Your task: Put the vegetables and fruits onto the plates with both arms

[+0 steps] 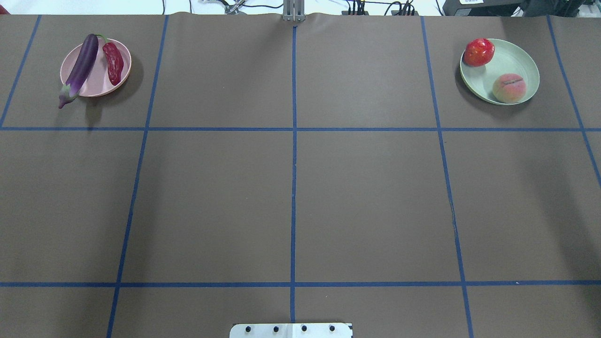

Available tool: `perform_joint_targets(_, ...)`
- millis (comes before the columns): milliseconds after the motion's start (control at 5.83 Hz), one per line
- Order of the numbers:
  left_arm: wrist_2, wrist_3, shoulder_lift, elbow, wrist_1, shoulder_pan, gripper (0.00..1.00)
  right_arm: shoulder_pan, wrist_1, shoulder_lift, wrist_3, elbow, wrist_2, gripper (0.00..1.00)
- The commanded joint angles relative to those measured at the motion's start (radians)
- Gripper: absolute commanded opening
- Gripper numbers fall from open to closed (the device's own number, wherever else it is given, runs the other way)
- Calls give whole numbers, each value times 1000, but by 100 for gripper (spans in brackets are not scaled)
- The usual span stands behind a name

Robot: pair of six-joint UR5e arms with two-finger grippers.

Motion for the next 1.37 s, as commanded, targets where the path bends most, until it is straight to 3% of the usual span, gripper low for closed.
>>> perform_joint_targets(0, 1, 0, 1, 10, 0, -3, 100, -1, 0, 4, -13, -3, 0, 100)
perform_joint_targets(343, 9, 0, -2, 33, 5, -1, 100, -9, -64, 12, -128, -30, 1, 100)
perform_joint_targets(686, 11, -2, -16, 36, 14, -3, 100, 63, -295, 94, -358, -24, 1, 100)
perform_joint_targets(857, 8, 0, -18, 38, 14, -4, 100, 82, -349, 111, -422, -24, -6, 100)
perform_joint_targets(1200, 4, -2, -7, 42, 14, -10, 100, 74, -348, 102, -428, -33, -34, 100)
